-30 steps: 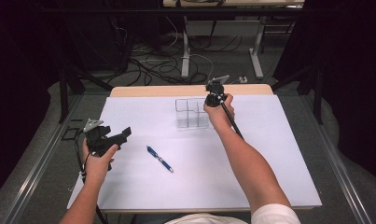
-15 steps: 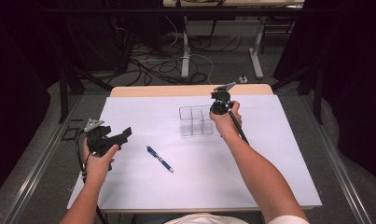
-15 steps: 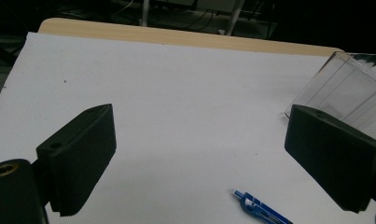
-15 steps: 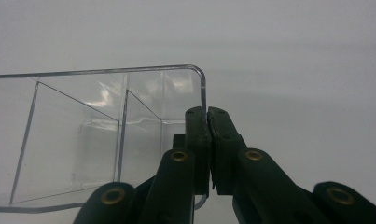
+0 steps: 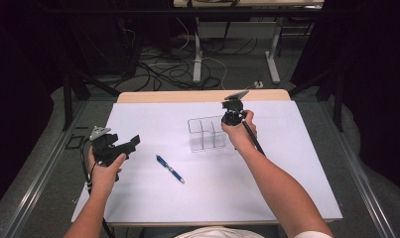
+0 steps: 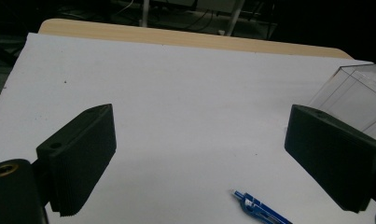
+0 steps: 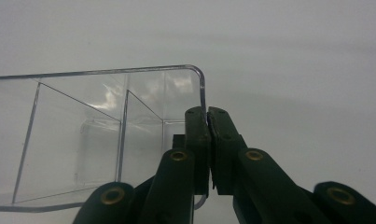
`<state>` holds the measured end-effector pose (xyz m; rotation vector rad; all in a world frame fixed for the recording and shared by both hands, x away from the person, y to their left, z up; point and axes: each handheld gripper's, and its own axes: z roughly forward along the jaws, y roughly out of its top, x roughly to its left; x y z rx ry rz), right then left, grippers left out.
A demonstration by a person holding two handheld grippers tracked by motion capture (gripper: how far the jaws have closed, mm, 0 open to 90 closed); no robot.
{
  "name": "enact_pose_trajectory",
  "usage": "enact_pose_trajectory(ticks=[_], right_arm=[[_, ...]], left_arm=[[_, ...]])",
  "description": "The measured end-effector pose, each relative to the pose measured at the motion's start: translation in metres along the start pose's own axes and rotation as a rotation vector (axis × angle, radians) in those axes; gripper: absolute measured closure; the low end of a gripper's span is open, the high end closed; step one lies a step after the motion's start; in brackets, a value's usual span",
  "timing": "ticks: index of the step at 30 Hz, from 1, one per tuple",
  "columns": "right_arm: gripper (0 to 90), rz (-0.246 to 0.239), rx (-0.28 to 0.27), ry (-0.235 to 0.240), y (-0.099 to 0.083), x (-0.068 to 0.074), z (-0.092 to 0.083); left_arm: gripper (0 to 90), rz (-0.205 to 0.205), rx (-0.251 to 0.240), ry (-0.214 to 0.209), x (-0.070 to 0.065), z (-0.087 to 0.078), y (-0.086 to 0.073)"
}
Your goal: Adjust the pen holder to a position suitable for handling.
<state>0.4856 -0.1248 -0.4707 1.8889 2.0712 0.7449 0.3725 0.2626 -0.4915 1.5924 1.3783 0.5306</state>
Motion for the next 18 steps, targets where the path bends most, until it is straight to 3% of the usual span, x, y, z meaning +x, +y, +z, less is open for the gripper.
enact_pose_trajectory(ticks=[8, 11, 12, 18], right_arm=[[87.3, -0.018, 0.016, 0.006, -0.0075, 0.0032, -0.0017], [86.9, 0.001, -0.005, 0.036, -0.0091, 0.0020, -0.0007], [86.6, -0.002, 0.020, 0.023, -0.0088, 0.0007, -0.0022], [85.1, 0.030, 0.025, 0.070, -0.0107, -0.0053, -0.0027]], left_arm=[[8.6, 0.000, 0.000, 0.000, 0.0000, -0.0002, -0.0001], [8.7, 0.000, 0.000, 0.000, -0.0001, 0.0000, -0.0001], [8.7, 0.001, 0.001, 0.000, -0.0002, 0.0001, -0.0001], [8.8, 0.002, 0.003, 0.000, -0.0007, 0.0005, -0.0003]])
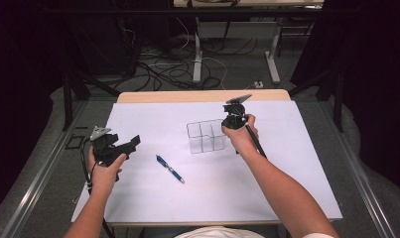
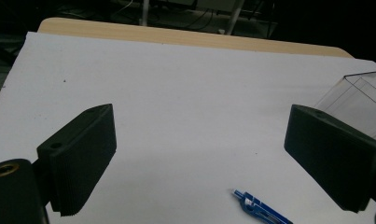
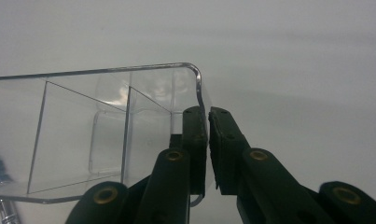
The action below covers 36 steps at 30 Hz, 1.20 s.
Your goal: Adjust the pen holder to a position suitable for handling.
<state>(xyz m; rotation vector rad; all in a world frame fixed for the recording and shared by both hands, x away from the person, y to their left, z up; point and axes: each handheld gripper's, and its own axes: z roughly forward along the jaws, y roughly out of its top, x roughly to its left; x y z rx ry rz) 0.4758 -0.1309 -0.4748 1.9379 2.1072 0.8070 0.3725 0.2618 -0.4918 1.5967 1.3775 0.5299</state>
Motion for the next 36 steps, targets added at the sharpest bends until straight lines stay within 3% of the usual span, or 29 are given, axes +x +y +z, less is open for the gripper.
enact_pose_trajectory(ticks=[11, 17, 22, 28, 34, 36], right_arm=[[77.5, 0.013, 0.038, 0.064, -0.010, -0.007, -0.004], [76.1, 0.027, 0.017, 0.108, -0.012, -0.010, -0.009], [74.9, 0.025, 0.023, 0.111, -0.016, -0.010, -0.011], [72.7, 0.041, 0.041, 0.155, -0.021, -0.012, -0.015], [66.2, 0.059, 0.039, 0.194, -0.024, -0.015, -0.017], [59.3, 0.022, 0.012, 0.219, -0.026, -0.015, -0.020]], left_arm=[[9.0, 0.002, 0.000, 0.001, 0.000, 0.000, 0.000], [9.0, 0.005, 0.006, 0.002, 0.000, 0.000, 0.000], [9.0, 0.007, 0.004, 0.002, 0.000, 0.000, 0.000], [9.0, 0.011, 0.006, 0.002, -0.001, 0.000, 0.000], [9.0, 0.014, 0.007, 0.000, -0.001, 0.000, 0.000], [9.0, 0.015, 0.006, 0.001, -0.002, 0.000, 0.000]])
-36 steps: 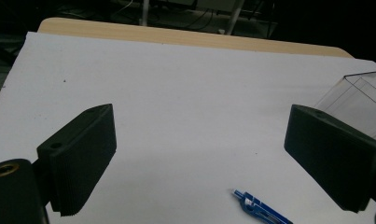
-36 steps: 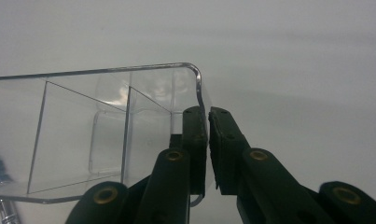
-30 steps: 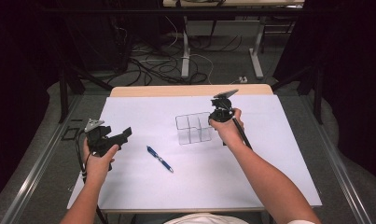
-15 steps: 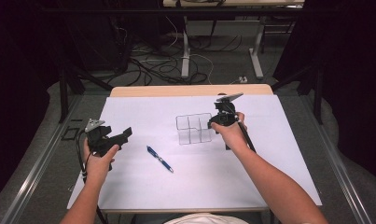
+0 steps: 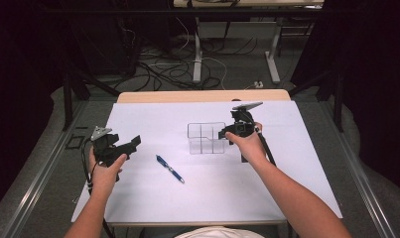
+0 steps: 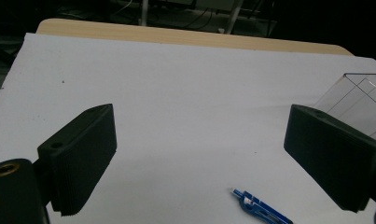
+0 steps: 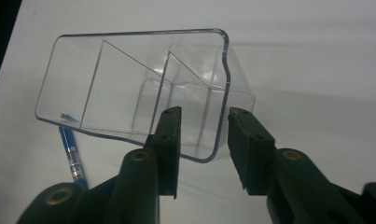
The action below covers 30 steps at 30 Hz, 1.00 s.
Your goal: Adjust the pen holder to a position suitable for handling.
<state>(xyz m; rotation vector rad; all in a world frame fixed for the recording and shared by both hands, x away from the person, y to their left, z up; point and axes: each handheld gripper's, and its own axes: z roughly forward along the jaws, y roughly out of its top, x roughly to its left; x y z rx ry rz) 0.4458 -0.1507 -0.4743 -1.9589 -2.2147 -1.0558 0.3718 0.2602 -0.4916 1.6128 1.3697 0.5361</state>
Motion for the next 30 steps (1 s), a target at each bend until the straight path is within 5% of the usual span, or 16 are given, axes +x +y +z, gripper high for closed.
enact_pose_trajectory(ticks=[9, 23, 30], right_arm=[[45.5, -0.125, -0.057, 0.014, -0.010, 0.007, -0.008], [25.5, -0.253, -0.123, 0.009, -0.025, 0.002, -0.023], [16.0, -0.371, -0.169, 0.000, -0.032, 0.003, -0.030]], left_arm=[[9.0, 0.005, 0.002, 0.000, -0.001, 0.000, 0.000], [9.1, 0.007, 0.000, -0.003, -0.002, -0.001, 0.000], [9.1, 0.006, 0.003, -0.005, -0.003, -0.001, -0.001]])
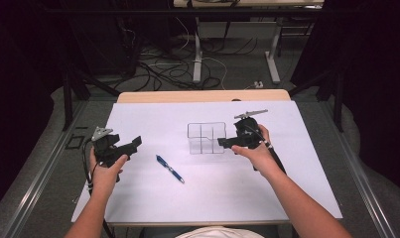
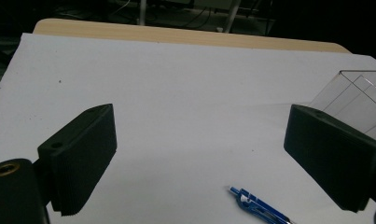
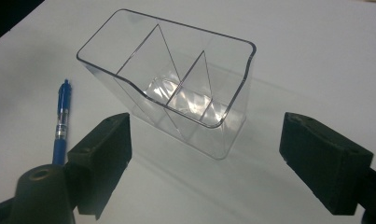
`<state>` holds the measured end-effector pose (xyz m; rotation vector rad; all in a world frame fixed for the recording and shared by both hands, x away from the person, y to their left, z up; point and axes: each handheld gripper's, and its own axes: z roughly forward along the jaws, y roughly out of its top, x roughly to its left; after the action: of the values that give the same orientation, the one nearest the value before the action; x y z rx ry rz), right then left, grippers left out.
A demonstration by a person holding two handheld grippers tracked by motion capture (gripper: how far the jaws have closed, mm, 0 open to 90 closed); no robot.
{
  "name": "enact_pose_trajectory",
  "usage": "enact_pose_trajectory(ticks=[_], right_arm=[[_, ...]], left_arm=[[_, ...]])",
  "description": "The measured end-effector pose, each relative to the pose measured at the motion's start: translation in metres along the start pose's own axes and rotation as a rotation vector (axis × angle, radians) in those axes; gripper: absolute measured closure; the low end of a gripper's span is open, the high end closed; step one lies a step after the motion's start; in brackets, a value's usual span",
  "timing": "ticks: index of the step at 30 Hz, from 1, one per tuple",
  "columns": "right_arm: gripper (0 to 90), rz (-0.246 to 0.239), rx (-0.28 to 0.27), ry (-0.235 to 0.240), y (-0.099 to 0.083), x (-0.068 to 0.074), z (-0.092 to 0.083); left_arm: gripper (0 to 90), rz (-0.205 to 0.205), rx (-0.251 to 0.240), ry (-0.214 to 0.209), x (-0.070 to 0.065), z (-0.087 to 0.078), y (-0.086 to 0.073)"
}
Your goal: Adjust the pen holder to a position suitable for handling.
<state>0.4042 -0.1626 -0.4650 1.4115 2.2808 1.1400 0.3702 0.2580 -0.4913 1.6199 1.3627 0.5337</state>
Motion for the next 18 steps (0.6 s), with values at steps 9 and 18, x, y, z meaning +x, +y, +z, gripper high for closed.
enact_pose_trajectory(ticks=[9, 18], right_arm=[[15.3, -0.117, -0.084, 0.026, -0.015, 0.007, -0.001], [19.5, -0.156, -0.063, 0.093, -0.019, 0.020, 0.002]], left_arm=[[8.9, 0.011, 0.007, -0.001, -0.002, 0.002, 0.000], [8.9, 0.019, 0.008, -0.004, -0.004, 0.001, 0.000]])
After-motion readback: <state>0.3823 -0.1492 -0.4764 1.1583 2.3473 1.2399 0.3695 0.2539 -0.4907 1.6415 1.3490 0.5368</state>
